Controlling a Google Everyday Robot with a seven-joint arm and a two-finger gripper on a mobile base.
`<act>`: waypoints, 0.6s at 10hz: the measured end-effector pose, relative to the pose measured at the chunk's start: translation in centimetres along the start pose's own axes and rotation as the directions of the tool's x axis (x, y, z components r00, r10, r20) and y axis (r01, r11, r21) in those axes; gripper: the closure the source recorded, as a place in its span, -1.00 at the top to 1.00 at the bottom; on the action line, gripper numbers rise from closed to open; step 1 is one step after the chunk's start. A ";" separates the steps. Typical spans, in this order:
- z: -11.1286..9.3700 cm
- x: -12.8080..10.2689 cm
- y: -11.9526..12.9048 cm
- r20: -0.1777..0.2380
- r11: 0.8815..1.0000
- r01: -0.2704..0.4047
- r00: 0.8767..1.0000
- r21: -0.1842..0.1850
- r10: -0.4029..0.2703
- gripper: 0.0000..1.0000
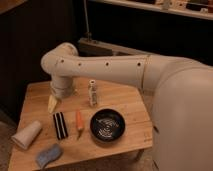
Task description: Move the arm in a circular motion
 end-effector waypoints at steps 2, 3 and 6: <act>-0.1 -0.8 -4.2 0.004 0.996 -0.093 0.996 0.016 0.093 0.60; -0.2 -1.0 -7.1 0.008 0.987 -0.161 0.987 0.026 0.161 0.60; -0.7 1.1 -15.5 0.015 0.936 -0.349 0.937 0.051 0.348 0.60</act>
